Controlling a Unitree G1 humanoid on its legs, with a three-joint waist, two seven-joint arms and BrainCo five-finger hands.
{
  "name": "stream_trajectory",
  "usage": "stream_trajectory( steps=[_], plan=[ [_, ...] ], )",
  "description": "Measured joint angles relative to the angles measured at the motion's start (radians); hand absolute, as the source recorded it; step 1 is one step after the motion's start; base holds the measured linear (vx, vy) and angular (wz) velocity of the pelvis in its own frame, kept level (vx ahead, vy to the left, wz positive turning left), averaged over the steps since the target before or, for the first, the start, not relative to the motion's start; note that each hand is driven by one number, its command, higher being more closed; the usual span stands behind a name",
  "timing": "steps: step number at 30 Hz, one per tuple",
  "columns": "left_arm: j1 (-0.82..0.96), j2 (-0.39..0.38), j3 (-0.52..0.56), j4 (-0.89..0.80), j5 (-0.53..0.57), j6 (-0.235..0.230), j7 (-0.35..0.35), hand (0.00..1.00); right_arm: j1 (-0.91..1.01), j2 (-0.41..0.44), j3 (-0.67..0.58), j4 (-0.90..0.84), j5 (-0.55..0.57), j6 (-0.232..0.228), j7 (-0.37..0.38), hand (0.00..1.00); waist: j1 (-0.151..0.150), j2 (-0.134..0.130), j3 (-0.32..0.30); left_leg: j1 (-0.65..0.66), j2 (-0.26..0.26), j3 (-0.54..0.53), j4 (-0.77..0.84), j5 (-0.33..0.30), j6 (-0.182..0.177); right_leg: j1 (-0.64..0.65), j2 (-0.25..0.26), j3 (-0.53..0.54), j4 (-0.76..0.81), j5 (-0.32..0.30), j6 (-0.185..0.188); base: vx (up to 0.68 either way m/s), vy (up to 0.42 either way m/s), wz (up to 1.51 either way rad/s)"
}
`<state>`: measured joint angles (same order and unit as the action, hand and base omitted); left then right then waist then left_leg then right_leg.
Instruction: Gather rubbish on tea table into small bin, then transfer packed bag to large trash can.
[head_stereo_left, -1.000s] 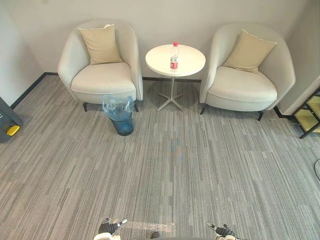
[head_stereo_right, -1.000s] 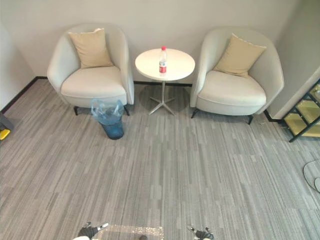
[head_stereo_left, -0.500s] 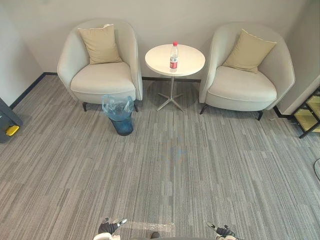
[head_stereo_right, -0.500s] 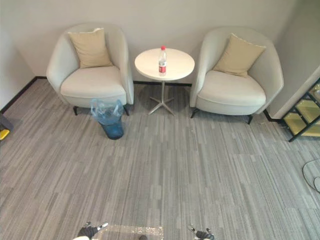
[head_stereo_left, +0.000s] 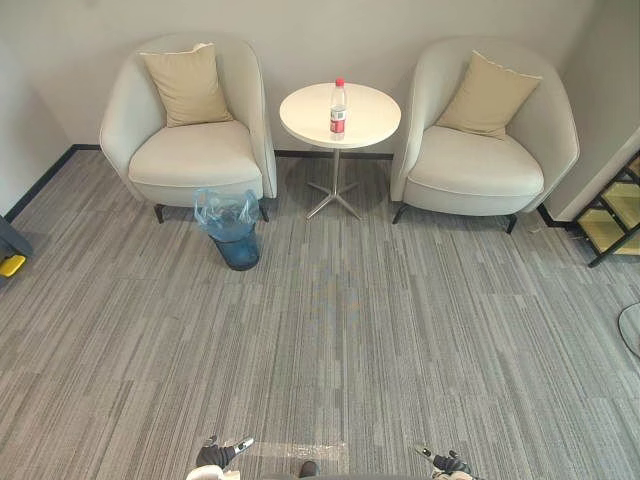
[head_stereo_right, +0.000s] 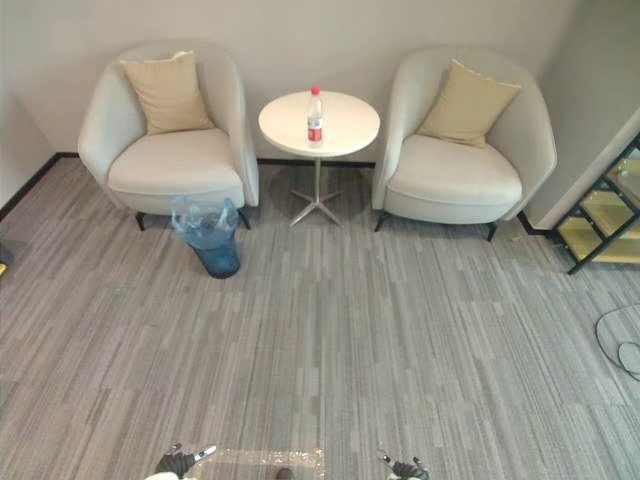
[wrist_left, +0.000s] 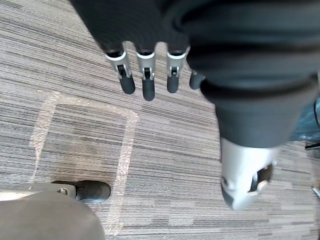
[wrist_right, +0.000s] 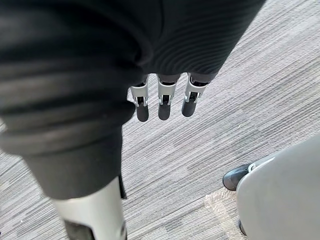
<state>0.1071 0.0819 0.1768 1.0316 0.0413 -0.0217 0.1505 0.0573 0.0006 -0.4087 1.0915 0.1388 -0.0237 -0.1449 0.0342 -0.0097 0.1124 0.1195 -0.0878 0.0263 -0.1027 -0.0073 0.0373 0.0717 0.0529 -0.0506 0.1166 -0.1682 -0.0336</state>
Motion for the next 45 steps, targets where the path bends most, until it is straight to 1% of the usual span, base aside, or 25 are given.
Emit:
stream_trajectory(
  steps=[2,5,6,9,11,13,15,16,17,18,21,22,24,26,28,31,33,34,35,38,39,40,41,43,45],
  plan=[
    [-0.017,0.011,0.002,-0.008,-0.004,0.009,0.0,0.0,0.002,0.005,0.001,-0.016,0.02,0.0,0.001,0.0,0.001,-0.015,0.015,-0.052,-0.004,0.016,0.094,-0.052,-0.019,-0.047,-0.011,0.005,0.082,-0.04,-0.002,0.01,-0.047,-0.1],
    [-0.023,0.011,0.024,-0.038,-0.006,0.014,0.0,0.0,0.006,0.025,0.001,-0.052,0.031,-0.001,-0.001,0.0,0.005,-0.024,0.047,-0.177,0.018,0.077,0.38,-0.179,-0.05,-0.066,-0.018,0.008,0.127,-0.07,-0.037,-0.05,-0.055,-0.08],
    [-0.028,0.004,0.048,-0.051,-0.008,0.016,0.0,0.0,0.006,0.024,0.01,-0.061,0.039,-0.004,-0.002,0.0,0.004,-0.025,0.056,-0.269,0.052,0.132,0.58,-0.217,-0.05,-0.063,-0.015,0.008,0.145,-0.099,-0.06,-0.05,-0.048,-0.04],
    [-0.016,-0.001,0.07,-0.076,-0.045,0.016,0.002,0.0,0.004,0.016,0.048,-0.065,0.059,-0.004,-0.006,0.0,0.007,-0.022,0.065,-0.386,0.158,0.157,0.853,-0.251,-0.072,-0.015,-0.018,0.025,0.17,-0.144,-0.062,0.12,-0.014,-0.04],
    [-0.014,-0.002,0.072,-0.078,-0.07,0.016,0.003,0.0,0.005,0.015,0.047,-0.064,0.06,-0.004,-0.007,0.0,0.016,-0.022,0.065,-0.419,0.187,0.158,0.825,-0.257,-0.081,0.002,-0.038,0.037,0.173,-0.155,-0.041,0.26,0.123,-0.2],
    [-0.015,-0.006,0.072,-0.079,-0.097,0.012,0.007,0.0,0.004,0.015,0.042,-0.064,0.059,-0.003,-0.011,0.0,0.029,-0.021,0.065,-0.433,0.18,0.162,0.705,-0.242,-0.088,0.023,-0.07,0.063,0.159,-0.172,-0.02,0.34,0.21,-0.34],
    [-0.014,-0.009,0.073,-0.078,-0.106,0.013,0.023,0.0,0.002,0.016,0.038,-0.064,0.058,0.0,-0.012,0.0,0.03,-0.019,0.064,-0.435,0.162,0.159,0.548,-0.18,-0.099,0.06,-0.105,0.082,0.123,-0.192,0.002,0.34,0.25,-0.33],
    [-0.009,-0.012,0.072,-0.076,-0.106,0.012,0.023,0.0,0.004,0.015,0.03,-0.057,0.058,0.003,-0.013,0.0,0.031,-0.018,0.051,-0.429,0.147,0.155,0.487,-0.084,-0.098,0.078,-0.127,0.104,0.094,-0.211,0.021,0.43,0.338,-0.38],
    [-0.002,0.0,0.072,-0.063,-0.103,0.011,0.022,0.0,0.01,0.02,0.025,-0.045,0.057,0.008,-0.012,0.0,0.03,-0.038,0.025,-0.431,0.116,0.18,0.496,-0.13,-0.064,0.081,-0.157,0.131,0.089,-0.208,0.022,0.47,0.325,-0.37],
    [-0.004,0.003,0.072,-0.059,-0.102,0.01,0.022,0.0,0.009,0.027,0.021,-0.046,0.054,0.009,-0.011,0.0,0.03,-0.044,0.019,-0.431,0.108,0.189,0.498,-0.145,-0.058,0.075,-0.167,0.142,0.097,-0.2,0.028,0.65,0.372,-0.33],
    [-0.007,0.005,0.082,-0.057,-0.102,0.014,0.024,0.0,0.01,0.031,0.019,-0.057,0.046,0.016,-0.008,0.0,0.04,-0.055,0.012,-0.341,0.079,0.254,0.49,-0.191,-0.004,0.015,-0.202,0.203,0.322,-0.134,0.12,0.59,0.32,-0.42],
    [-0.013,0.003,0.074,-0.058,-0.1,0.014,0.022,0.0,0.011,0.028,0.023,-0.069,0.022,0.015,-0.003,0.0,0.036,-0.053,0.014,-0.266,0.063,0.257,0.446,-0.202,0.005,-0.084,-0.2,0.211,0.572,-0.053,0.191,0.33,0.186,-0.25],
    [-0.03,-0.003,0.052,-0.056,-0.097,0.018,0.021,0.0,0.017,0.023,0.035,-0.098,0.017,0.011,0.001,0.0,0.025,-0.042,0.021,-0.187,0.058,0.243,0.41,-0.223,0.003,-0.188,-0.18,0.197,0.826,-0.02,0.223,0.36,0.176,-0.05],
    [-0.077,-0.048,0.021,-0.04,-0.08,0.023,0.019,0.0,0.034,0.017,0.057,-0.137,0.014,0.007,0.007,0.0,0.015,-0.027,0.031,-0.063,0.055,0.237,0.336,-0.226,0.002,-0.336,-0.196,0.101,0.993,-0.037,0.193,0.36,0.12,0.06],
    [-0.096,-0.056,0.021,-0.037,-0.073,0.025,0.019,0.0,0.031,0.021,0.058,-0.147,0.016,0.001,0.008,0.0,0.012,-0.029,0.033,-0.002,0.059,0.235,0.287,-0.229,-0.003,-0.415,-0.209,0.032,0.963,-0.061,0.162,0.33,0.038,0.03],
    [-0.113,-0.097,0.021,-0.033,-0.073,0.026,0.018,0.0,0.018,0.025,0.055,-0.154,0.016,-0.007,0.01,0.0,-0.012,-0.028,0.038,0.093,0.067,0.21,0.23,-0.23,-0.004,-0.463,-0.206,-0.052,0.668,-0.066,0.116,0.32,-0.072,0.34],
    [-0.104,-0.115,0.022,-0.026,-0.067,0.026,0.017,0.0,0.005,0.025,0.049,-0.143,0.017,-0.007,0.011,0.0,-0.036,-0.022,0.038,0.14,0.076,0.152,0.199,-0.284,-0.054,-0.452,-0.159,-0.012,0.399,0.053,0.07,0.4,-0.187,0.74],
    [-0.104,-0.117,0.023,-0.028,-0.063,0.025,0.017,0.0,0.001,0.026,0.049,-0.133,0.018,-0.007,0.011,0.0,-0.034,-0.03,0.039,0.153,0.07,0.141,0.193,-0.299,-0.067,-0.453,-0.155,0.001,0.376,0.092,0.05,0.43,-0.229,0.4],
    [-0.11,-0.136,0.042,-0.025,-0.062,0.026,0.016,0.0,-0.018,0.012,0.045,-0.127,0.019,-0.006,0.014,0.0,-0.03,-0.006,0.049,0.183,0.097,0.118,0.201,-0.311,-0.081,-0.452,-0.138,-0.004,0.435,0.054,0.034,0.35,-0.189,0.17],
    [-0.094,-0.15,0.061,-0.019,-0.058,0.028,0.016,0.0,-0.018,-0.016,0.046,-0.119,0.02,-0.006,0.015,0.0,-0.032,0.053,0.027,0.085,0.151,0.054,0.42,-0.31,-0.084,-0.412,-0.113,-0.045,0.417,-0.03,0.023,0.49,-0.3,0.21],
    [-0.093,-0.15,0.067,-0.019,-0.056,0.028,0.016,0.0,-0.018,-0.019,0.046,-0.118,0.02,-0.005,0.015,0.0,-0.035,0.056,0.029,0.05,0.158,0.041,0.498,-0.307,-0.089,-0.395,-0.104,-0.05,0.405,-0.04,0.022,0.4,-0.256,0.34],
    [-0.097,-0.15,0.081,-0.03,-0.053,0.028,0.016,0.0,-0.017,-0.024,0.046,-0.118,0.021,-0.005,0.011,0.0,-0.035,0.075,0.04,-0.032,0.192,0.036,0.722,-0.249,-0.14,-0.331,-0.085,-0.064,0.368,-0.056,0.011,0.4,-0.217,0.24],
    [-0.094,-0.143,0.082,-0.051,-0.052,0.025,0.018,0.0,-0.015,-0.026,0.05,-0.117,0.021,-0.003,0.005,0.0,-0.021,0.068,0.055,-0.128,0.239,0.051,0.938,-0.241,-0.148,-0.255,-0.065,-0.07,0.323,-0.071,-0.009,0.39,-0.203,0.14],
    [-0.094,-0.137,0.078,-0.072,-0.052,0.021,0.018,0.0,-0.015,-0.024,0.067,-0.109,0.028,-0.003,-0.002,0.0,-0.009,0.057,0.062,-0.228,0.261,0.088,1.028,-0.255,-0.14,-0.163,-0.061,-0.076,0.273,-0.088,-0.019,0.36,-0.154,-0.09],
    [-0.096,-0.139,0.076,-0.078,-0.052,0.014,0.018,0.0,-0.017,-0.024,0.066,-0.095,0.03,-0.003,-0.006,0.0,-0.002,0.054,0.064,-0.287,0.264,0.135,0.958,-0.275,-0.126,-0.101,-0.063,-0.079,0.223,-0.089,-0.016,0.33,-0.089,-0.14]
  ],
)
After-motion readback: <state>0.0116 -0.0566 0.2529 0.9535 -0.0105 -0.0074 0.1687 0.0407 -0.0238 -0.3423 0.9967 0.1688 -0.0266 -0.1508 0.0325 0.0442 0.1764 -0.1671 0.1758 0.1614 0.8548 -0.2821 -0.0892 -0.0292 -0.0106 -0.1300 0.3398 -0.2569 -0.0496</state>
